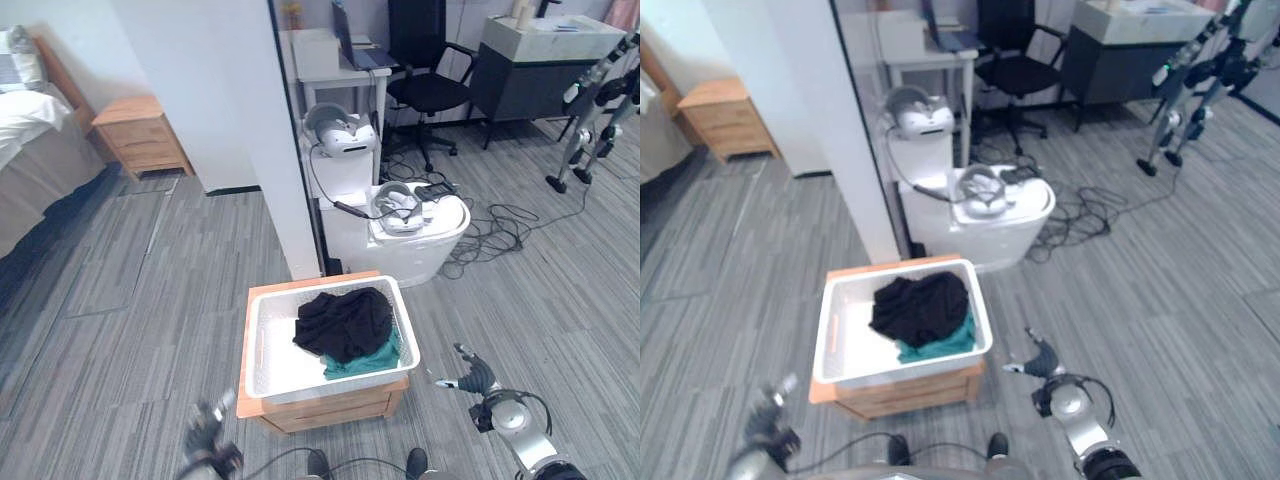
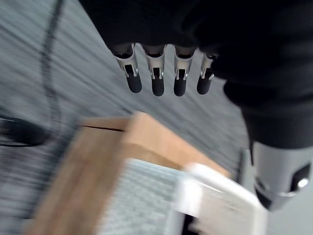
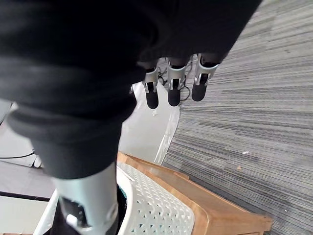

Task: Tidy up the quilt and then pick up the clothes from the bed and put them into the laundry hamper.

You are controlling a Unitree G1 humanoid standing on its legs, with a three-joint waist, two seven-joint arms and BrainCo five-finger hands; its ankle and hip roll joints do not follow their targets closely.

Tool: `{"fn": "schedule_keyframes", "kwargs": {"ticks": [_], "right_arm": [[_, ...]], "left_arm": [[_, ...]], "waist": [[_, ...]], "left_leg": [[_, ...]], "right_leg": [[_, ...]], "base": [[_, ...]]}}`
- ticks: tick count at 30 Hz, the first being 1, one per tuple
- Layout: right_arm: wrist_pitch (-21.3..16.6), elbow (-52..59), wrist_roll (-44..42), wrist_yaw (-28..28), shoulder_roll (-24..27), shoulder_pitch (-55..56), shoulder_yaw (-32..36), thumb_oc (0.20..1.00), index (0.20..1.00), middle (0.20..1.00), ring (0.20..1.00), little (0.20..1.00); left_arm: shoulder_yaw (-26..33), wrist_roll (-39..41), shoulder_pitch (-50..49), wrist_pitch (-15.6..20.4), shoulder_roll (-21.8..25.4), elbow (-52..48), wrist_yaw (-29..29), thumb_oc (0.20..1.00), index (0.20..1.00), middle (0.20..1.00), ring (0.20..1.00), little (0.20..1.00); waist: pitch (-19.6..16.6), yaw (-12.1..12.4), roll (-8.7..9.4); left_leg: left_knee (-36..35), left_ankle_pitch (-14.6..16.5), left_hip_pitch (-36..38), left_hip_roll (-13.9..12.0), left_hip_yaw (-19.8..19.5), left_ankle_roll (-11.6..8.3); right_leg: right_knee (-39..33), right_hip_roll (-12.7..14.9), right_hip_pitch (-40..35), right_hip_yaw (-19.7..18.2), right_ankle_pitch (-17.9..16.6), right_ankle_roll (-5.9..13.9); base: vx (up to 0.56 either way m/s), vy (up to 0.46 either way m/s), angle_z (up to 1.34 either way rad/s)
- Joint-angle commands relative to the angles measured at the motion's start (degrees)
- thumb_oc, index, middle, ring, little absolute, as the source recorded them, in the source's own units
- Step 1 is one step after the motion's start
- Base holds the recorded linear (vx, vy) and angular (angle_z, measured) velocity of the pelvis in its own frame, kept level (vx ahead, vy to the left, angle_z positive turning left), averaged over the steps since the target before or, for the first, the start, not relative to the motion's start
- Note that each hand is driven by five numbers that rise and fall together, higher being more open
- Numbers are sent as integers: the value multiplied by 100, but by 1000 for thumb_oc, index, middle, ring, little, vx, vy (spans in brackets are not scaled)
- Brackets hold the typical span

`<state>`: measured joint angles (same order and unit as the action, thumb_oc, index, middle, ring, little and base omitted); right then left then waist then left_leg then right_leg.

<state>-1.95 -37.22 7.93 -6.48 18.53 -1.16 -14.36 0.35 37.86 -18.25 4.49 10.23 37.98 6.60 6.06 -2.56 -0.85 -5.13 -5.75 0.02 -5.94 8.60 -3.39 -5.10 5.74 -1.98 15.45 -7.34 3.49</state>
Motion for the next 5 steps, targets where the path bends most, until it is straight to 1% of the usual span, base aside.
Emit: {"fn": "schedule_keyframes", "kwargs": {"ticks": [1,3,4,5], "right_arm": [[-235,-720,-380,-424,-309,-563,59,1000,1000,1000,1000,1000],[-257,-1292,-447,-530,-429,-677,40,1000,1000,1000,1000,1000],[-258,-1292,-447,-530,-429,-678,40,1000,1000,1000,1000,1000],[-281,-1717,-406,-602,-493,-789,-33,1000,1000,1000,1000,1000]], "left_arm": [[-23,119,599,111,-24,1135,-325,1000,1000,1000,1000,1000],[-50,-212,807,127,-87,2029,-348,1000,1000,1000,1000,1000],[-49,-212,808,127,-87,2030,-348,1000,1000,1000,1000,1000],[-122,-672,982,139,-118,2659,-331,1000,1000,1000,1000,1000]], "waist": [[178,-7,186],[177,-6,200],[178,-6,200],[165,-1,213]], "left_leg": [[13,800,344,-73,8,-64],[13,814,369,-81,5,-67],[13,814,370,-81,5,-67],[13,825,392,-88,9,-70]], "right_leg": [[10,525,-321,-117,760,568],[10,511,-331,-135,775,560],[10,511,-332,-135,775,560],[10,509,-338,-152,780,554]], "base": [[-21,25,5],[-12,16,2],[0,0,0],[0,0,0]]}}
